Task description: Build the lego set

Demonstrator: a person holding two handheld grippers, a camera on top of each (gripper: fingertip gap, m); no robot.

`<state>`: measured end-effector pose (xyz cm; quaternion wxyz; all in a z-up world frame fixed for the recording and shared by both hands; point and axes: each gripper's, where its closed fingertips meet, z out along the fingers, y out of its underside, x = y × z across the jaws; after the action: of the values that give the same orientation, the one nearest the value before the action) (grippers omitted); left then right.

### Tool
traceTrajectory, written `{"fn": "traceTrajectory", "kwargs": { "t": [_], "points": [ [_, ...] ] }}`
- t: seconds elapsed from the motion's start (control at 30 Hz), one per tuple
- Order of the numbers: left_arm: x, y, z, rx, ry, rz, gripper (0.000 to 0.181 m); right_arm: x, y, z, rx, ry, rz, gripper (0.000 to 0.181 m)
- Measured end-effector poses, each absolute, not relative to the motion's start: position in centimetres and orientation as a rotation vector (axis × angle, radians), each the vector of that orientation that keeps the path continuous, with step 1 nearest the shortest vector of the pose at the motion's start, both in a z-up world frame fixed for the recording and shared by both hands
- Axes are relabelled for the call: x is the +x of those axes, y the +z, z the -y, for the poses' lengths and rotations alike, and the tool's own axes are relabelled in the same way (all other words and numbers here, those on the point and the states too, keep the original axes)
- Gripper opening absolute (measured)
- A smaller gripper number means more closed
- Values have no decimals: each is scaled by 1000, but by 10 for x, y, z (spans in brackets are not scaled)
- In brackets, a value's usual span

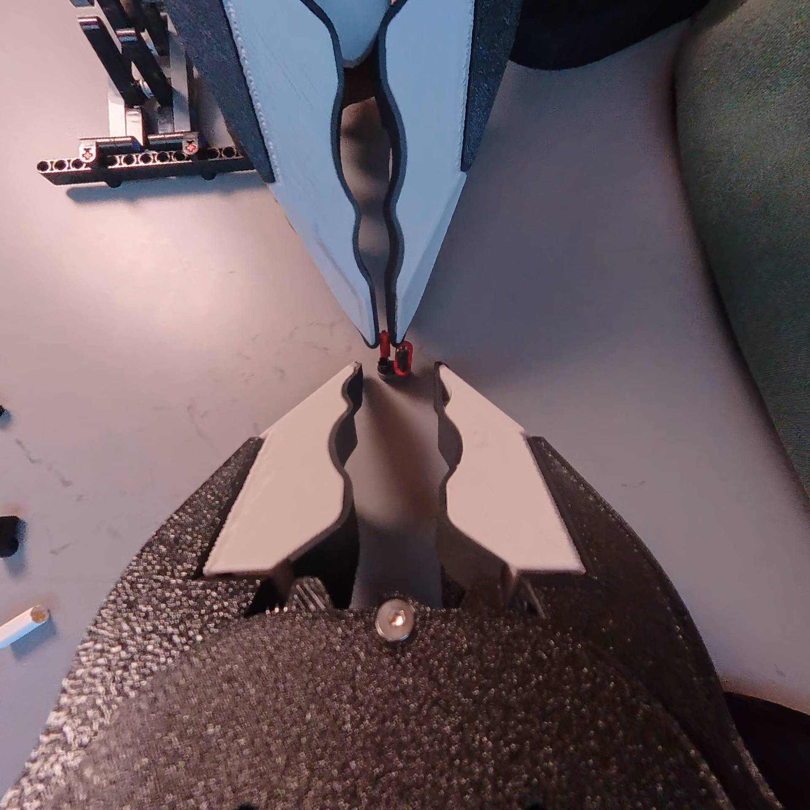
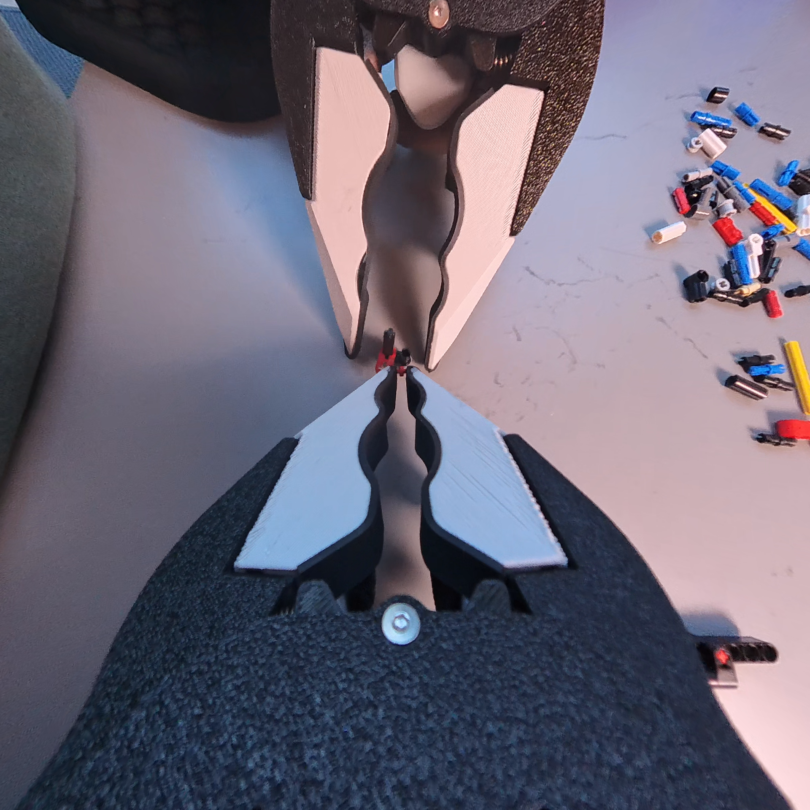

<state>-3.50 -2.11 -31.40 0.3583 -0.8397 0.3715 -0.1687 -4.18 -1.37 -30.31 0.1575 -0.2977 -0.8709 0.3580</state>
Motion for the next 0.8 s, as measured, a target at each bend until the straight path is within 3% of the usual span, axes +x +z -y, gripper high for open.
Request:
{"fn": "traceTrajectory", "kwargs": {
  "t": [0.33, 0.4, 0.8],
  "points": [
    [-33, -311, 16, -2154, -425, -911, 24, -36, -293, 14, -844, 1074, 2486, 4],
    [-32, -312, 16, -2157, -418, -920, 15, -34, -293, 15, -844, 1076, 2495, 4],
    [-32, -313, 15, -2156, -366, -917, 14, -35, -298, 17, -849, 1015, 2538, 4]
  ]
}}
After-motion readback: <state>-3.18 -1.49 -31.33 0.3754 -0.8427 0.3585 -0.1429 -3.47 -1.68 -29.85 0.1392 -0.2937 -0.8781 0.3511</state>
